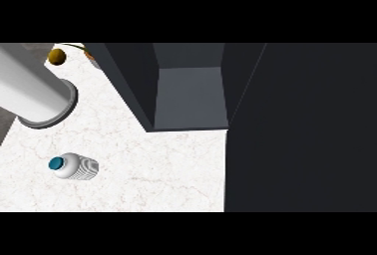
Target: Pick up the bottled water, place it into the cabinet and close the cabinet
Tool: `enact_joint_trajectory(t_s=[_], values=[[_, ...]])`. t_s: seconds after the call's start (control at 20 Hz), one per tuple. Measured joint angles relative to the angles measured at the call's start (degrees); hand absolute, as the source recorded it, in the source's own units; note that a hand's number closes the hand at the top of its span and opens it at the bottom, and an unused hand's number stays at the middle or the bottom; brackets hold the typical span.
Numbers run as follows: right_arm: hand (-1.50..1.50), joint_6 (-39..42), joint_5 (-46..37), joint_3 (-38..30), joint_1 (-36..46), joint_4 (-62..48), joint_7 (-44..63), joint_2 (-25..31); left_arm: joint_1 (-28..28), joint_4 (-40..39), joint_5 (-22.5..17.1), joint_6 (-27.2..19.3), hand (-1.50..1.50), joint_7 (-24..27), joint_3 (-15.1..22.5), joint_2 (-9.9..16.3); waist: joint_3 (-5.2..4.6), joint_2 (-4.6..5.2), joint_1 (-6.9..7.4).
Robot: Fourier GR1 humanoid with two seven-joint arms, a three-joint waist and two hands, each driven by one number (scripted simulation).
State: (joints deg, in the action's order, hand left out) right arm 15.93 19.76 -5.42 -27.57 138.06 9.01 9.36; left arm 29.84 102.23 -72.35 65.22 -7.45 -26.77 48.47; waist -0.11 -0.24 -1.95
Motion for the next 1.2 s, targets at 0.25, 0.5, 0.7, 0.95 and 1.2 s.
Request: enact_joint_trajectory(t_s=[0.25, 0.5, 0.7, 0.95, 1.2], values=[[-1.5, 1.74, 0.83, -0.71, -1.32, -0.32, -1.62, -0.07, -8.05, -5.66, 7.19, 0.28, -1.5, -2.19, 1.48, -4.41, -0.05, 0.06, -0.6], [-1.5, 2.8, 1.5, -0.34, -2.87, -0.51, -2.8, -0.45, -16.74, -10.21, 16.67, 0.82, -1.5, -3.31, 2.69, -10.69, -0.1, 0.09, -0.83], [-1.5, 4.0, 2.15, -1.56, -3.51, -0.81, -3.87, 0.09, -22.24, -13.83, 24.02, 2.03, -1.5, -3.15, 2.44, -15.55, -0.11, 0.12, -0.57], [-1.5, 5.44, 2.88, -1.59, -5.64, -0.9, -5.55, -0.13, -28.04, -17.06, 33.38, 2.89, -1.5, -2.74, 1.47, -21.21, -0.12, 0.12, -0.44], [-1.5, 6.28, 3.77, -3.15, -6.13, -1.17, -6.47, 0.74, -33.86, -20.4, 43.26, 2.97, -1.5, -1.74, -0.07, -26.1, -0.14, 0.24, -0.32]])
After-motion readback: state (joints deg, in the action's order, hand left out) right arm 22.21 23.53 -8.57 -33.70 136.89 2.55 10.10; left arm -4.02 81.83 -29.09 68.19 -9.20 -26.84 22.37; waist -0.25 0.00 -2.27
